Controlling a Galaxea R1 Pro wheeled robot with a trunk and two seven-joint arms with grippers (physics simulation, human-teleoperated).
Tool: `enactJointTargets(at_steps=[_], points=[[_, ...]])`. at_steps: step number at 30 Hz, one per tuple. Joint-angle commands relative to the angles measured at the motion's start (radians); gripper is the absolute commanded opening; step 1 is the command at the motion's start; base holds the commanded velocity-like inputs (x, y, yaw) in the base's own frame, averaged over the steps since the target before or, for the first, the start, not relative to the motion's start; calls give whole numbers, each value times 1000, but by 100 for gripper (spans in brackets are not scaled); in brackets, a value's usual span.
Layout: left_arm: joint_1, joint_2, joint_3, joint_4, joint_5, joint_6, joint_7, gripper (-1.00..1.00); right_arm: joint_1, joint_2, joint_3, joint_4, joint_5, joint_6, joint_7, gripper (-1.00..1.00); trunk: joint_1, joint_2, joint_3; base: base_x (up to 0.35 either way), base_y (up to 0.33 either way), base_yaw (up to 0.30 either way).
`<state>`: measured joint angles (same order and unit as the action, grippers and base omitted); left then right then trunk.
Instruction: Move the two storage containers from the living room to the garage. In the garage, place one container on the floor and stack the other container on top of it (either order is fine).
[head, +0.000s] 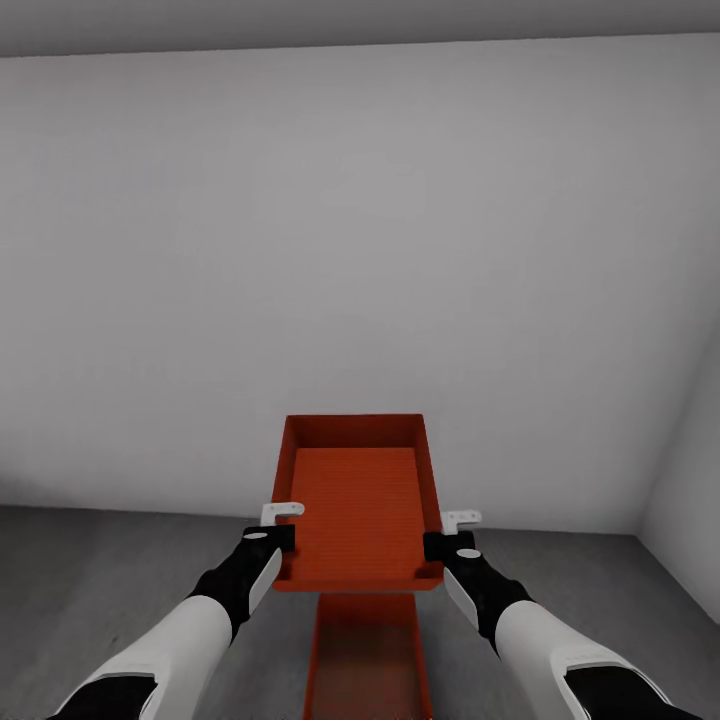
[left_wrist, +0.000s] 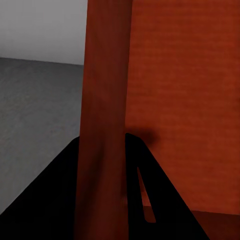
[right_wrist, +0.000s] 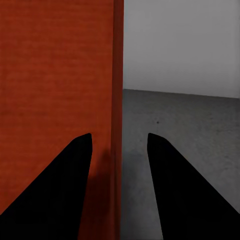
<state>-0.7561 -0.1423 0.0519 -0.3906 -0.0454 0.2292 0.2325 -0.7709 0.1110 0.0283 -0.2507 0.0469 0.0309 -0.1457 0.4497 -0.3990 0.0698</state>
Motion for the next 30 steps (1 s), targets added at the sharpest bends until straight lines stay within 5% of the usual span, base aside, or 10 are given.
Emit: enactJointTargets(at_steps=[1, 30], points=[[0, -2, 3, -4, -1, -82, -2, -100, 0, 1, -1, 2, -13, 3, 0, -100, 0, -1, -2, 0, 0, 0], [0, -2, 3, -4, -2, -82, -2, -100, 0, 1, -1, 2, -15, 3, 0, -100, 0, -1, -49, 0, 0, 0]])
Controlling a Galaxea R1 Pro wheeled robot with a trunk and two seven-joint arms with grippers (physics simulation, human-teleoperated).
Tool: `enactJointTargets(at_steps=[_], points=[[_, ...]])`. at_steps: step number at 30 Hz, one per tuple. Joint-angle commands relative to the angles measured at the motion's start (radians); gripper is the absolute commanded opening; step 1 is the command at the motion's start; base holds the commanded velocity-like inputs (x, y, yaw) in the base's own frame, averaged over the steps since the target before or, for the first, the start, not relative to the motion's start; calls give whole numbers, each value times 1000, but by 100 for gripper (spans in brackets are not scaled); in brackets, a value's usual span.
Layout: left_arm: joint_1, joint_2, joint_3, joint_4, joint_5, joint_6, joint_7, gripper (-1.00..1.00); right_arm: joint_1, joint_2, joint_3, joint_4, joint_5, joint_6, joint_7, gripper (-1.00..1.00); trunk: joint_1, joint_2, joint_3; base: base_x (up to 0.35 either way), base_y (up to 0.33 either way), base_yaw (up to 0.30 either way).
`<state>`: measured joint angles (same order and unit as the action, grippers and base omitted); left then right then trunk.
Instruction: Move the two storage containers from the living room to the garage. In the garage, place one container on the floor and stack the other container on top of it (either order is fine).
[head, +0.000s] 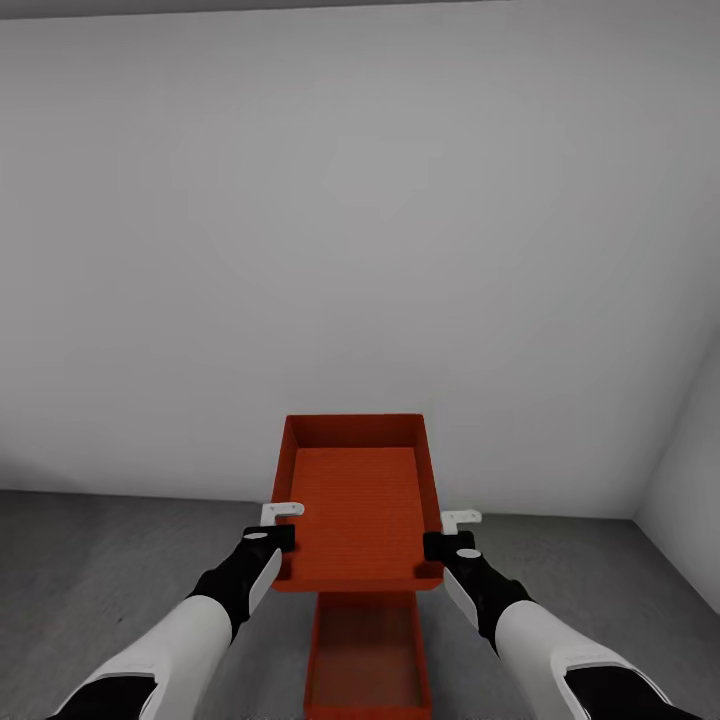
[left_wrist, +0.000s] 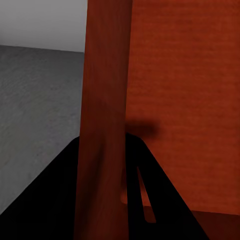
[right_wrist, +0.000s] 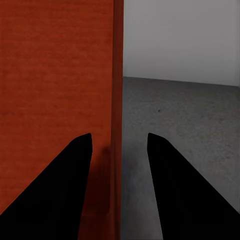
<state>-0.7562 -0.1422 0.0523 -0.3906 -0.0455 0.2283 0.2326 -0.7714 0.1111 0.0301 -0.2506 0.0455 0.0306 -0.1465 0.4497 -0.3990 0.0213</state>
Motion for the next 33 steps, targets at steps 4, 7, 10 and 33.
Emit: enactJointTargets(at_steps=[4, 7, 10, 33], points=[[0, -2, 2, -4, -2, -81, -2, -100, 1, 1, -2, 2, -13, 3, 1, -100, 0, -1, -7, 0, 0, 0], [0, -2, 2, -4, -1, -81, -2, -100, 1, 1, -2, 2, -13, 3, 1, -100, 0, -1, -12, 0, 0, 0], [0, -2, 2, -4, -1, -81, -2, -100, 1, 0, -2, 2, -13, 3, 1, -100, 0, -1, -17, 0, 0, 0], [0, -2, 1, -4, -1, -81, -2, -100, 0, -1, -2, 2, -13, 3, 1, -100, 0, -1, -54, 74, 0, 0]])
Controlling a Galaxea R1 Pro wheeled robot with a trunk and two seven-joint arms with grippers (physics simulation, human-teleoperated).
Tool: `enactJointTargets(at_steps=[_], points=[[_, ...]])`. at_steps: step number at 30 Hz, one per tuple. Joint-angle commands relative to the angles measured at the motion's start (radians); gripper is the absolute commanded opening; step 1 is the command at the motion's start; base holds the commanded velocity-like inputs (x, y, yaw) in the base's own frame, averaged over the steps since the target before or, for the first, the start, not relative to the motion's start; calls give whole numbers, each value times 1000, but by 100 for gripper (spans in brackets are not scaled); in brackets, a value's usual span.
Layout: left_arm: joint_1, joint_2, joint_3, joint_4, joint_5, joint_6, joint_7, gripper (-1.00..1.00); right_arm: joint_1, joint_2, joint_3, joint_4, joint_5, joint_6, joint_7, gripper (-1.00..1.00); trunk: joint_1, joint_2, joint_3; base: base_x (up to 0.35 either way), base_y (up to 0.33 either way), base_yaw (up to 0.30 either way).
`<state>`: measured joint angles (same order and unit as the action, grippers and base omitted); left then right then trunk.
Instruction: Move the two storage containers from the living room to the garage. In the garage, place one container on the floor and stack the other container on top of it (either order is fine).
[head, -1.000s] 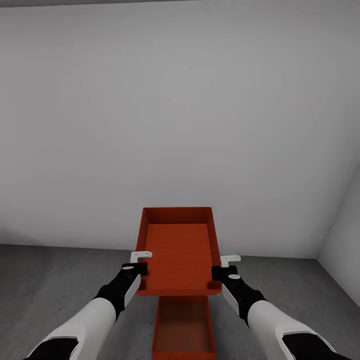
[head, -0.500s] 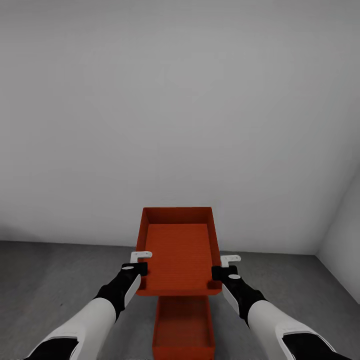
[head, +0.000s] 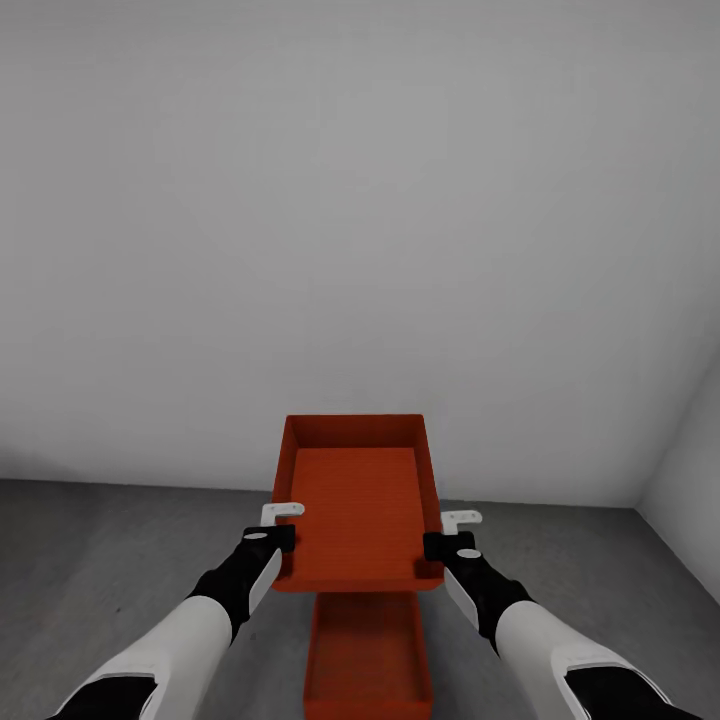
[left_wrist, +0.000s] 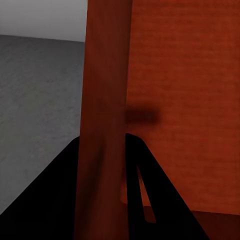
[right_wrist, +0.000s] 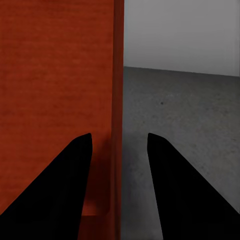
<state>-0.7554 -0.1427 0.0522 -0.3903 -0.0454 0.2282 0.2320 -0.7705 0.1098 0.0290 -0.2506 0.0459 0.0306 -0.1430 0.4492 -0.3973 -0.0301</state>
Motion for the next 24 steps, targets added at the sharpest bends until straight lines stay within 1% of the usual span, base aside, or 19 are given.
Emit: enactJointTargets(at_steps=[1, 24], points=[[-1, -1, 1, -4, -1, -81, -2, -100, -1, 1, -1, 2, -14, 3, -3, -100, 1, -3, -4, 23, 0, 0], [-1, -1, 1, -4, -2, -81, -2, -100, -1, 1, -1, 2, -14, 3, -3, -100, 1, -3, -41, 2, 0, 0]])
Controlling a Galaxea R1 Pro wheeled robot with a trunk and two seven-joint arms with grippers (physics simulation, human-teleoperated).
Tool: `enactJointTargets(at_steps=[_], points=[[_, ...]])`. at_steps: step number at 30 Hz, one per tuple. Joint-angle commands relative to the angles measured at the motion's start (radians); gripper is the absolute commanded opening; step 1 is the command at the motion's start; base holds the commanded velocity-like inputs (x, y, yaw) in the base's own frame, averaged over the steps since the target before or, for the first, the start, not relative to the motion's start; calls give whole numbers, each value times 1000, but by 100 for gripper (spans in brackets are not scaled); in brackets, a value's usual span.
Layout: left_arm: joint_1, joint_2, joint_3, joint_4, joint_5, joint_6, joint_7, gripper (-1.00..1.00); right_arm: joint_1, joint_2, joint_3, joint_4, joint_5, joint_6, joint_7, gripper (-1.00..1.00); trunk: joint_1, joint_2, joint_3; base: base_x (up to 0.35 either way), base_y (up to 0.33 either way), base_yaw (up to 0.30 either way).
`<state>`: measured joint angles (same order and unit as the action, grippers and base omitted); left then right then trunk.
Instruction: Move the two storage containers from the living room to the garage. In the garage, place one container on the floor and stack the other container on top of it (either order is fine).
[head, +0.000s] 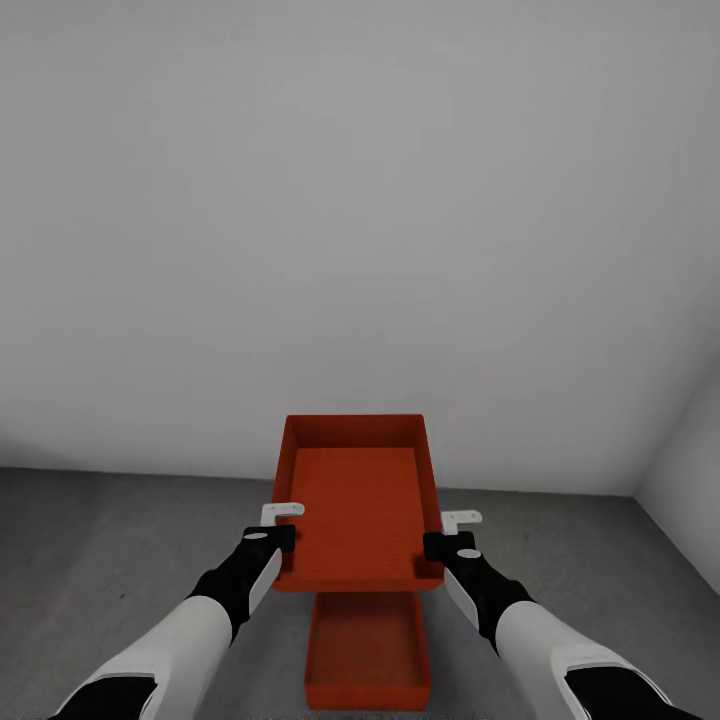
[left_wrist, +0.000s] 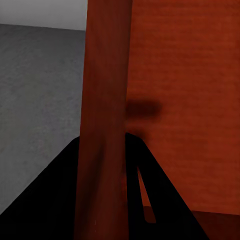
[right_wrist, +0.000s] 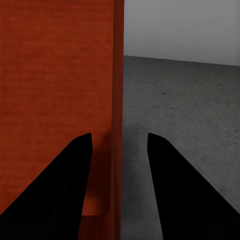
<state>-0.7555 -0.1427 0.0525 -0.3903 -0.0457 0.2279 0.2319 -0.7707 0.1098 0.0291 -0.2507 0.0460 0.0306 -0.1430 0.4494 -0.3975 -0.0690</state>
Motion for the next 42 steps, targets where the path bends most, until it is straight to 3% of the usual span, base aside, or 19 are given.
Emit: enactJointTargets(at_steps=[1, 42], points=[[-1, -1, 1, -4, -2, -81, -2, -100, 0, 1, -2, 2, -14, 3, -3, -100, 1, -3, -4, 0, 0, 0], [-1, -1, 1, -4, -2, -81, -2, -100, 0, 1, -2, 2, -14, 3, -3, -100, 1, -3, -70, 0, 0, 0]])
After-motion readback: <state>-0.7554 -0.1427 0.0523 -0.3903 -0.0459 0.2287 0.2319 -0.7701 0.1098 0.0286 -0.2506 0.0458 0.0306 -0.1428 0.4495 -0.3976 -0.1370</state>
